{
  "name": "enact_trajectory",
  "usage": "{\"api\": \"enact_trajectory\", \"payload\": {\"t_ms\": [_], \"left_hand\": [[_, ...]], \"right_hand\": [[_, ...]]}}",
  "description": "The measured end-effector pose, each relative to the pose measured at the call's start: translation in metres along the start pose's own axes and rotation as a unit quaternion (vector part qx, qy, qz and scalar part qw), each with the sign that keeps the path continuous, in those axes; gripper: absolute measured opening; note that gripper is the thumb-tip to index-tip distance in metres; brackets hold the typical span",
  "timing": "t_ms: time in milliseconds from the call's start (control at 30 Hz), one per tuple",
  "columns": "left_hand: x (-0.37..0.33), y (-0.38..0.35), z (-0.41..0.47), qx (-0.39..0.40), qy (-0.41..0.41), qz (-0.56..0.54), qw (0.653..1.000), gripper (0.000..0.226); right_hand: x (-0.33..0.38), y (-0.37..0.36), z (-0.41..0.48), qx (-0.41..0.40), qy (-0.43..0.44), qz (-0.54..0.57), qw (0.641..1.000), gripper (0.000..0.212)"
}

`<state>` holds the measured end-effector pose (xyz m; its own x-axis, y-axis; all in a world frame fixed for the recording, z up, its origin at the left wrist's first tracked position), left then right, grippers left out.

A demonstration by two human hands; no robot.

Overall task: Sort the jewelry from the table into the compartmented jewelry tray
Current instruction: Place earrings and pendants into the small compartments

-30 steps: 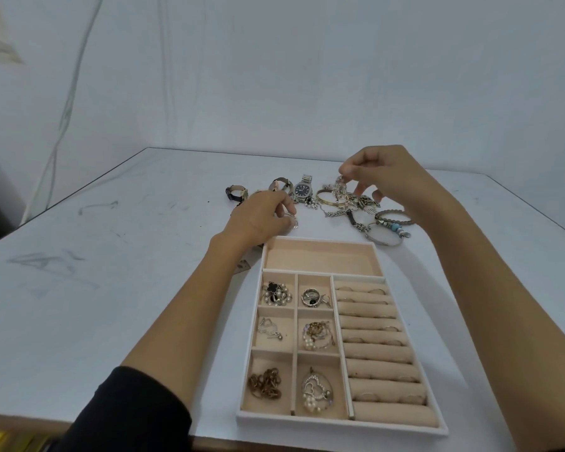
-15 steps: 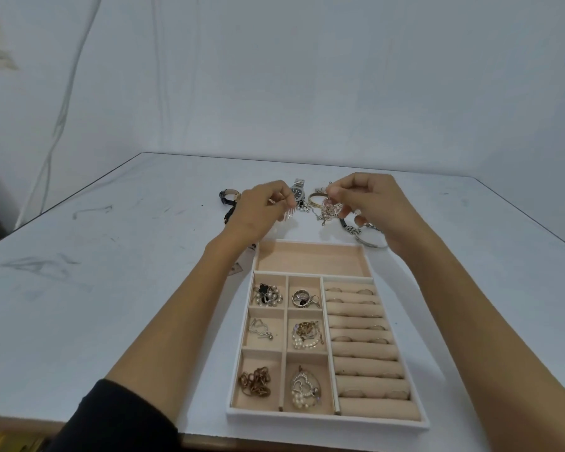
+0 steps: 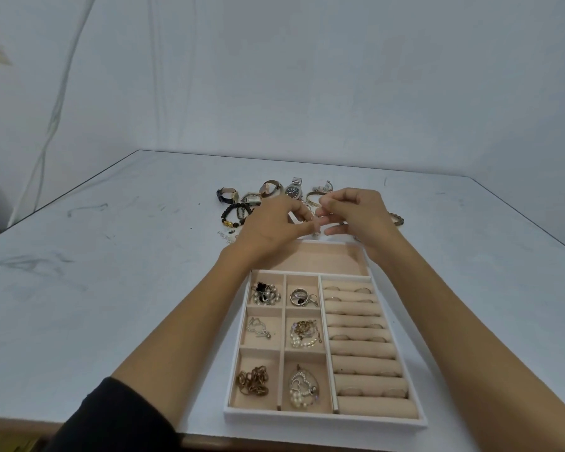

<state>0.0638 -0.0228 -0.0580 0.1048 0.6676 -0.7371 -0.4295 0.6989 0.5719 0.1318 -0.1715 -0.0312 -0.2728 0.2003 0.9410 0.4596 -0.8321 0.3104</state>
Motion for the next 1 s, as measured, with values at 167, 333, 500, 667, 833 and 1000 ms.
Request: {"api": "enact_trajectory", "payload": {"t_ms": [167, 333, 500, 667, 833, 1000], "left_hand": [[0.004, 0.001, 0.001, 0.006, 0.009, 0.025, 1.000, 0.007], [0.006, 0.005, 0.003, -0.031, 0.023, 0.045, 0.998, 0.009], [0.005, 0.006, 0.003, -0.043, 0.017, 0.078, 0.996, 0.012], [0.001, 0.005, 0.001, -0.038, 0.004, 0.109, 0.993, 0.015], [-0.003, 0.006, -0.002, -0.035, 0.001, 0.126, 0.991, 0.013], [-0.007, 0.007, -0.004, -0.032, 0.005, 0.143, 0.989, 0.014]], "right_hand": [[-0.002, -0.005, 0.001, 0.016, 0.008, -0.016, 1.000, 0.006], [-0.005, 0.005, 0.008, -0.045, 0.040, -0.166, 0.984, 0.012], [-0.005, 0.011, 0.013, 0.040, 0.044, -0.373, 0.926, 0.013], [-0.005, 0.013, 0.013, 0.081, 0.029, -0.404, 0.911, 0.015], [-0.006, 0.011, 0.014, 0.092, 0.037, -0.428, 0.898, 0.014], [-0.004, 0.015, 0.013, 0.123, 0.045, -0.399, 0.908, 0.017]]}}
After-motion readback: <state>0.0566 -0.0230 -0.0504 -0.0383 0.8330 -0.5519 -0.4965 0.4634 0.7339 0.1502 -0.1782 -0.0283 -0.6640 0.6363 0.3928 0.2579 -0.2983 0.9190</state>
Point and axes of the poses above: each hand's wrist, its own z-axis towards the middle knuckle, its own y-axis out of the back of the hand, x = y × z, the point moved 1 cm from there along z, towards the middle knuckle, and after that the axes turned 10 degrees about -z, right-handed, at the moved point
